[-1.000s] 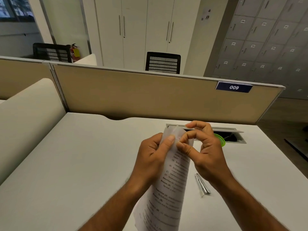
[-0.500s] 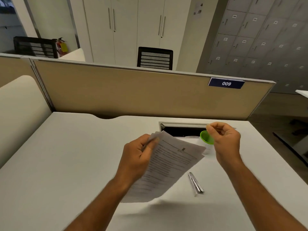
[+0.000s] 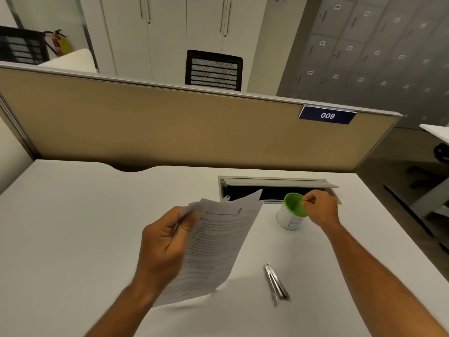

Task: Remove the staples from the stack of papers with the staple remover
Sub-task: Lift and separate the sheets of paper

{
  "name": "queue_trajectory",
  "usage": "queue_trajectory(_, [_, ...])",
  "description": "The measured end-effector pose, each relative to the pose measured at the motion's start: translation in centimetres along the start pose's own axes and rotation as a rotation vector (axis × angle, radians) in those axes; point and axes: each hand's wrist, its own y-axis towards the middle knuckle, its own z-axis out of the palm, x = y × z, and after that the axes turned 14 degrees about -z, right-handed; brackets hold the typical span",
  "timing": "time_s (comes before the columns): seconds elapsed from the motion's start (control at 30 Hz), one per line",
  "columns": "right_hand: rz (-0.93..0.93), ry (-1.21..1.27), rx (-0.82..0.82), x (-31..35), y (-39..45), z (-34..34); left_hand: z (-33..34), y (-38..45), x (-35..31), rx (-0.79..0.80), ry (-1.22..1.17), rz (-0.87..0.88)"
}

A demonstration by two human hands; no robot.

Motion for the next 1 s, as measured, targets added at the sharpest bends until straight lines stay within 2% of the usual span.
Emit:
queue_trajectory(0.23, [0.020,-0.097,0.106,-1.6,1.2,1.8,0.1,1.0,0.8,0.001,-0.029,0.013])
queue_trajectory(0.37, [0.022,-0.058,0.031,-0.4,0.5,1.8,0.1,1.1,0.9,-0.003,-0.054,0.024])
queue_trajectory(0.43, [0.033,0.159,-0.080,1.5,-0.4,1.5,0.1,1.1,0.7,0.001,-0.077,0.019])
queue_trajectory(0.47, [0.062,0.387,-0.095,2.8,-1.0,1.4,0.1,1.0,0.7,0.003,-0.085,0.015])
queue_trajectory(0.5, [0.085,0.646,-0.051,4.1,-1.9,1.1,0.1,1.0,0.7,0.005,-0.091,0.011])
queue_trajectory(0.57, [0.027,1.088,0.141,6.3,-4.1,0.5,0.0,0.8,0.7,0.004,-0.090,0.005])
queue_trajectory(0.63, [-0.038,1.337,0.329,7.8,-6.5,0.6,-0.1,0.6,0.8,-0.005,-0.092,-0.001])
queue_trajectory(0.67, [-0.071,1.381,0.395,8.5,-7.5,0.8,-0.2,0.5,0.9,-0.015,-0.098,-0.005])
queue_trajectory(0.73, [-0.145,1.355,0.434,9.6,-9.3,1.6,-0.4,0.2,1.3,-0.040,-0.106,-0.010])
queue_trajectory(0.8, [-0.176,1.307,0.398,10.5,-10.8,2.2,-0.6,-0.1,1.6,-0.077,-0.086,-0.003])
queue_trajectory(0.9, [-0.174,1.294,0.270,11.8,-12.3,2.1,-1.2,-0.7,2.0,-0.142,-0.038,0.026])
queue_trajectory(1.0, [-0.164,1.149,0.072,13.5,-13.8,1.8,-1.6,-1.3,2.5,-0.137,-0.053,0.004])
